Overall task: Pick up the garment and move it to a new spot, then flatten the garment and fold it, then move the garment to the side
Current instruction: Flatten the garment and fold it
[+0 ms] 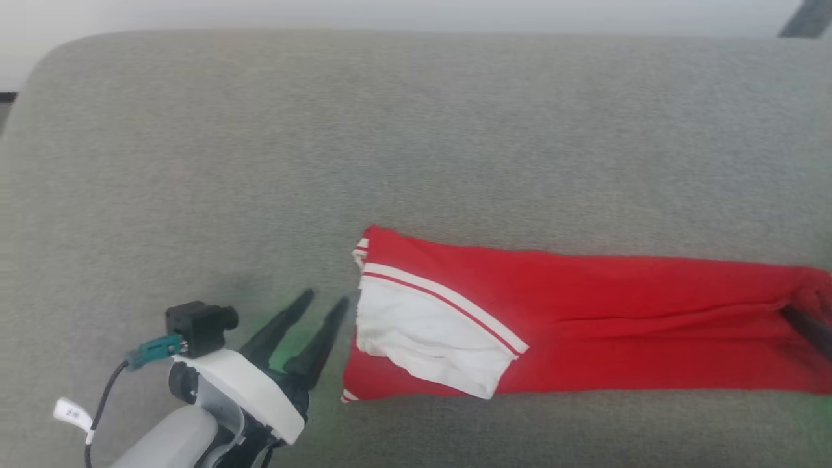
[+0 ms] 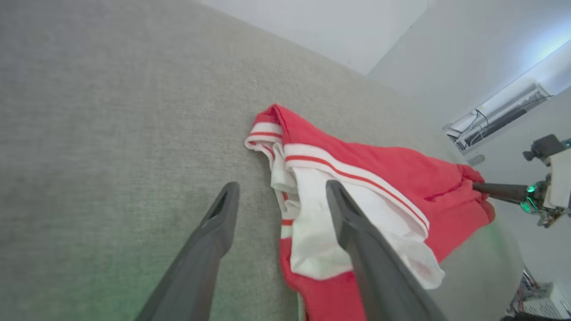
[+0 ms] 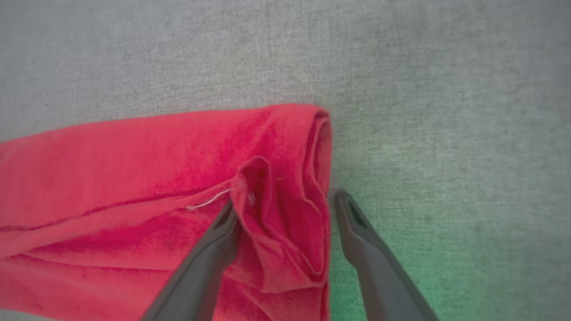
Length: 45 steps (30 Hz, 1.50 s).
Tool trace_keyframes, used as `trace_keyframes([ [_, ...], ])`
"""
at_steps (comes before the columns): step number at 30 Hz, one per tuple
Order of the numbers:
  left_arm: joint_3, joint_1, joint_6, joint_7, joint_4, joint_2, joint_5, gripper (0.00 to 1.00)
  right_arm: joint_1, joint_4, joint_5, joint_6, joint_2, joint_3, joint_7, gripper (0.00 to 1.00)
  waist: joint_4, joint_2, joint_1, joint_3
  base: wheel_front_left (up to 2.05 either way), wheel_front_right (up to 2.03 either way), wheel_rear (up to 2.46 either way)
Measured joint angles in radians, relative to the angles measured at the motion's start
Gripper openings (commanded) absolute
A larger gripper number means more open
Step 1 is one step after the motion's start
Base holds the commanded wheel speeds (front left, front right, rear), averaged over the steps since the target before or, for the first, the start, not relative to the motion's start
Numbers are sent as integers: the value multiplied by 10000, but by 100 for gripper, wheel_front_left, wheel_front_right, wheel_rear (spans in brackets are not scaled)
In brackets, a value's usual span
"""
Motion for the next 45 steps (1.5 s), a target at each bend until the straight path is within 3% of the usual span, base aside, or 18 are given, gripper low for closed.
trace_keyframes([
  [5, 1929, 913, -2, 0, 401, -1127, 1323, 100, 7, 399, -36, -2, 38, -167, 579, 100, 469, 0, 1, -112, 0, 0, 0],
  [10, 3452, 1507, -4, 0, 437, -1837, 2759, 100, -1, 723, -301, -33, 174, -205, 1030, 100, 720, 0, 0, -277, 0, 0, 0],
  [17, 5601, 2259, -12, 0, -100, -2633, 6065, 100, -1, 832, -679, -46, 487, -201, 1450, 100, 854, 0, 1, -484, 0, 0, 0],
  [18, 5871, 2392, -12, 0, -203, -2815, 6297, 100, -4, 823, -708, -48, 527, -201, 1511, 93, 855, 0, 0, -498, 0, 0, 0],
  [19, 6103, 2510, -12, 0, -303, -2987, 6543, 100, -9, 802, -738, -48, 548, -201, 1569, 50, 854, 0, 0, -506, 0, 0, 0],
  [20, 6264, 2604, -12, 0, -395, -3076, 6792, 100, -27, 798, -775, -48, 571, -203, 1590, 30, 850, 0, 1, -513, 0, 0, 0],
  [22, 6575, 2718, -12, 0, -566, -3241, 7233, 100, -56, 792, -882, -48, 650, -242, 1607, 0, 831, 0, 0, -519, 0, 0, 0],
  [32, 7338, 3107, -12, 0, -1043, -3659, 8130, 100, -702, 1398, -1557, 29, 1154, -1356, 654, 0, 342, 0, 0, -410, 0, 0, 0],
  [41, 7572, 2952, -12, 0, -1248, -3634, 8324, 100, -1076, 3417, -2560, 10, 81, -4038, -1294, 0, -224, 0, 0, -212, 0, 0, 0],
  [45, 7687, 2901, -13, 0, -1325, -3651, 8378, 100, -1070, 3772, -2665, 0, -33, -4533, -1605, 0, -331, 0, 1, -298, 0, 0, 0],
])
